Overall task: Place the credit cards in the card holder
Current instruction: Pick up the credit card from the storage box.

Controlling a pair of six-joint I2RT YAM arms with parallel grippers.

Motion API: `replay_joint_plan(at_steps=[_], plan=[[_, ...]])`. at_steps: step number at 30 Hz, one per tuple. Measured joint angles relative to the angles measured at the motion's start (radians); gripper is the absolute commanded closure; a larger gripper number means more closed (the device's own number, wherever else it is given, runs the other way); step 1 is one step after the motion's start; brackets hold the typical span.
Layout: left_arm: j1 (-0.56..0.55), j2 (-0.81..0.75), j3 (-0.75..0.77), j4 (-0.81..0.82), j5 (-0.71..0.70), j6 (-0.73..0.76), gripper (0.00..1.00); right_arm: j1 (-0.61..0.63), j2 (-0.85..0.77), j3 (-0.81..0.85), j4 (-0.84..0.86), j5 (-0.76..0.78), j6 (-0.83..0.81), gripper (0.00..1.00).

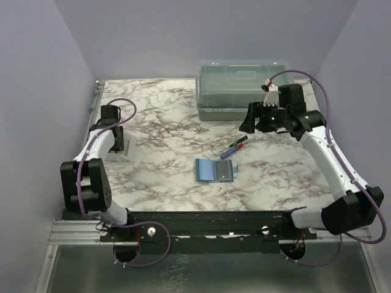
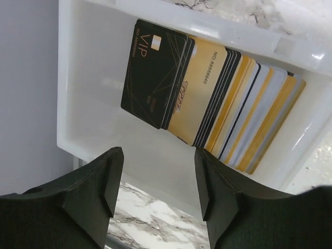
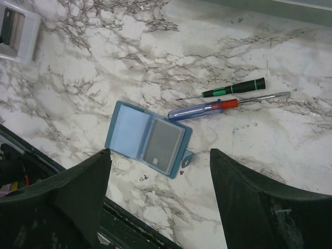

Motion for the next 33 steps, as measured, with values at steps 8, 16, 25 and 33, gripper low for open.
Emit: replay_joint_plan(at_steps=[8, 16, 25, 33], plan=[[0.005, 0.032, 0.020, 0.013, 0.064, -0.021, 0.10, 0.000, 0.051, 0.024, -0.001, 0.019, -0.001, 0.20], [0.007, 0.147, 0.070, 0.005, 0.200, -0.037, 0.01, 0.000, 0.051, 0.024, -0.001, 0.027, -0.004, 0.20], [0.014, 0.273, 0.159, -0.027, 0.206, -0.069, 0.25, 0.000, 0.051, 0.024, -0.001, 0.027, -0.007, 0.20], [0.008, 0.264, 0.172, -0.048, 0.123, -0.105, 0.61, 0.000, 0.051, 0.024, -0.001, 0.027, -0.007, 0.20]])
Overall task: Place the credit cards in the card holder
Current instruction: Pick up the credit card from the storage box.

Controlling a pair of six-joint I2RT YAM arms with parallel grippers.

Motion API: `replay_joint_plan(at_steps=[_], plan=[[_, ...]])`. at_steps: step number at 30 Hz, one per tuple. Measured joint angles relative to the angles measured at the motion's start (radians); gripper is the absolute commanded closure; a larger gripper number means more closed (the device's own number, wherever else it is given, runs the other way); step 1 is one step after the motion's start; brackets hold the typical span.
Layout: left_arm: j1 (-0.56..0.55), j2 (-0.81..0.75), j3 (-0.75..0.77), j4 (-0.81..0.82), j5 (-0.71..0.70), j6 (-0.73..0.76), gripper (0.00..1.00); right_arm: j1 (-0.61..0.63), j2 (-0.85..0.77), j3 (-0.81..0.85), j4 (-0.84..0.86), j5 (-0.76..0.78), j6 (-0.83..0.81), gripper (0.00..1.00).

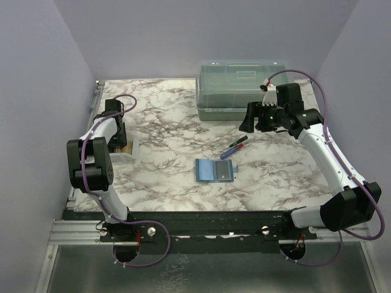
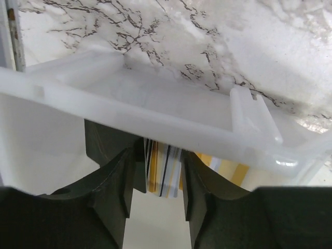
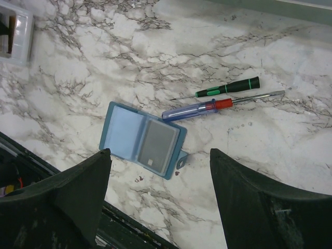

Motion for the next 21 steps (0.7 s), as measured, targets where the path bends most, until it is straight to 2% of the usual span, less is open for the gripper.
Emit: replay_joint_plan(at_steps=[4, 6, 9, 10, 14, 15, 18, 21], plan=[[-0.001, -0.032, -0.013, -0.004, -0.018, -0.007, 0.77, 0.000, 0.000, 0.000, 0.000, 0.000, 0.000, 0.20], [0.000, -0.037, -0.020, -0.010, -0.022, -0.011, 0.83, 0.000, 0.000, 0.000, 0.000, 0.000, 0.000, 0.20], [0.000, -0.042, -0.027, -0.017, -0.026, -0.016, 0.85, 0.000, 0.000, -0.001, 0.000, 0.000, 0.000, 0.21], [0.000, -0.046, -0.027, -0.018, -0.029, -0.018, 0.83, 0.000, 0.000, -0.001, 0.000, 0.000, 0.000, 0.21], [0.000, -0.075, -0.028, -0.018, -0.033, -0.018, 0.42, 0.000, 0.000, -0.007, 0.000, 0.000, 0.001, 0.21], [0.000, -0.082, -0.028, -0.018, -0.032, -0.016, 0.34, 0.000, 0.000, -0.008, 0.001, 0.000, 0.001, 0.21], [0.000, -0.101, -0.028, -0.021, -0.030, -0.020, 0.23, 0.000, 0.000, -0.012, 0.001, 0.000, 0.001, 0.21], [0.002, -0.107, -0.028, -0.022, -0.031, -0.021, 0.17, 0.000, 0.000, -0.015, 0.001, 0.000, 0.001, 0.21]])
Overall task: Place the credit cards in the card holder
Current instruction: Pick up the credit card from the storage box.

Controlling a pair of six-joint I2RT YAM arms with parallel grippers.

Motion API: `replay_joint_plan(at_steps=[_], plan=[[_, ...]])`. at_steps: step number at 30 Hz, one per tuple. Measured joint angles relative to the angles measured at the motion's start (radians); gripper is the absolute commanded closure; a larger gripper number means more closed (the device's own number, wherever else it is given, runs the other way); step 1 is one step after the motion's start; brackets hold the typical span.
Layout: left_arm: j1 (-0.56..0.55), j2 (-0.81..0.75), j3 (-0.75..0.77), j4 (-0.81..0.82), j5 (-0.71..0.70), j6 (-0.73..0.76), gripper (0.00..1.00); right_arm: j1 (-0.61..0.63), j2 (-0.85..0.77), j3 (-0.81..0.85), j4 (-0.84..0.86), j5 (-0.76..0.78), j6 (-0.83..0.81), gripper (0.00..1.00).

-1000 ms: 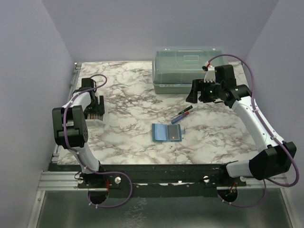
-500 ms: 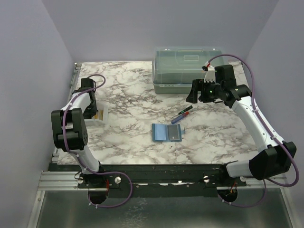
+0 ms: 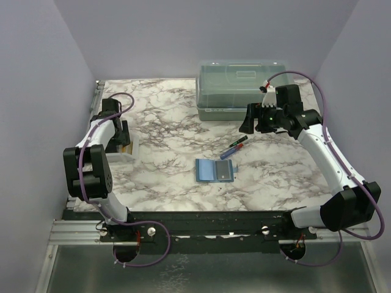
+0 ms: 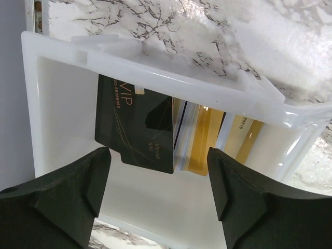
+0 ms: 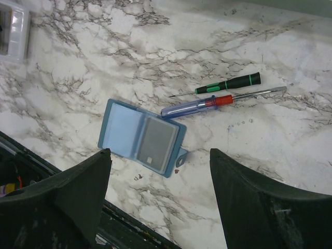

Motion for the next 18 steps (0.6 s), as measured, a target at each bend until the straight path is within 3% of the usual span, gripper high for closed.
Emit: replay_joint_plan(at_steps=[5, 9, 18], plan=[[0.019, 0.010, 0.006, -0.004, -0.001, 0.002, 0.17, 0.000, 0.000, -0.001, 0.000, 0.000, 0.000, 0.20], [0.050, 0.061, 0.034, -0.010, 0.003, 0.002, 0.23, 0.002, 0.000, -0.001, 0.000, 0.000, 0.000, 0.21], [0.064, 0.139, 0.079, -0.043, 0.042, -0.005, 0.62, 0.005, 0.000, -0.001, 0.000, 0.000, 0.000, 0.20]])
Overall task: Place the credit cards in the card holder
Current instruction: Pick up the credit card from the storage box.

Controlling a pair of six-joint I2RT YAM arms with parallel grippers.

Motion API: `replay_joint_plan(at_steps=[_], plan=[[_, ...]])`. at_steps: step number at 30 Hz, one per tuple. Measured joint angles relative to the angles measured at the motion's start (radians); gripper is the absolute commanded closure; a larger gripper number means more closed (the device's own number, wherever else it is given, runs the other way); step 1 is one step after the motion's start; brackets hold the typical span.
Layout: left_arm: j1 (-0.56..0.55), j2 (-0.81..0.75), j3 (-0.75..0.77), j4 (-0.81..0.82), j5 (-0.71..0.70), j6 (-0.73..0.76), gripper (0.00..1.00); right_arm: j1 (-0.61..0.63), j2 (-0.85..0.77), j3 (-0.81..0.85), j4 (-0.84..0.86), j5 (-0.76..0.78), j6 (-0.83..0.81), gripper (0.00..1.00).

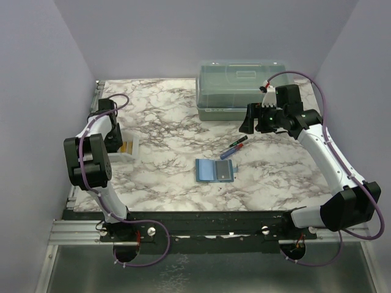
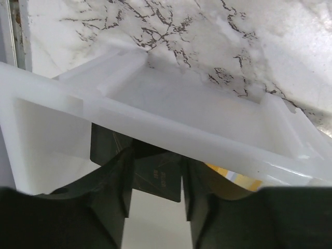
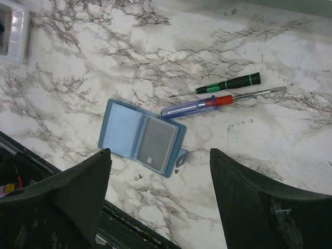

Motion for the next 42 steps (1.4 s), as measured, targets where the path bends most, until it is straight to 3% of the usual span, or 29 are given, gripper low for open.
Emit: replay_joint_plan(at_steps=[10, 16, 31, 39, 42], plan=[[-0.001, -0.036, 0.003, -0.008, 0.020, 0.013, 0.89, 0.000, 0.000, 0.000, 0.000, 0.000, 0.000, 0.21], [0.001, -0.089, 0.002, -0.024, 0.019, 0.016, 0.99, 0.007, 0.000, 0.000, 0.000, 0.000, 0.000, 0.20], [0.000, -0.145, 0.002, -0.120, -0.058, -0.043, 1.00, 0.039, 0.000, -0.002, 0.000, 0.000, 0.002, 0.22], [-0.027, -0.219, 0.182, -0.236, -0.094, -0.124, 1.00, 0.098, -0.022, -0.056, 0.007, -0.015, 0.042, 0.25], [-0.049, -0.269, 0.225, -0.241, -0.045, -0.158, 1.00, 0.102, -0.048, -0.107, 0.007, -0.047, 0.069, 0.25]])
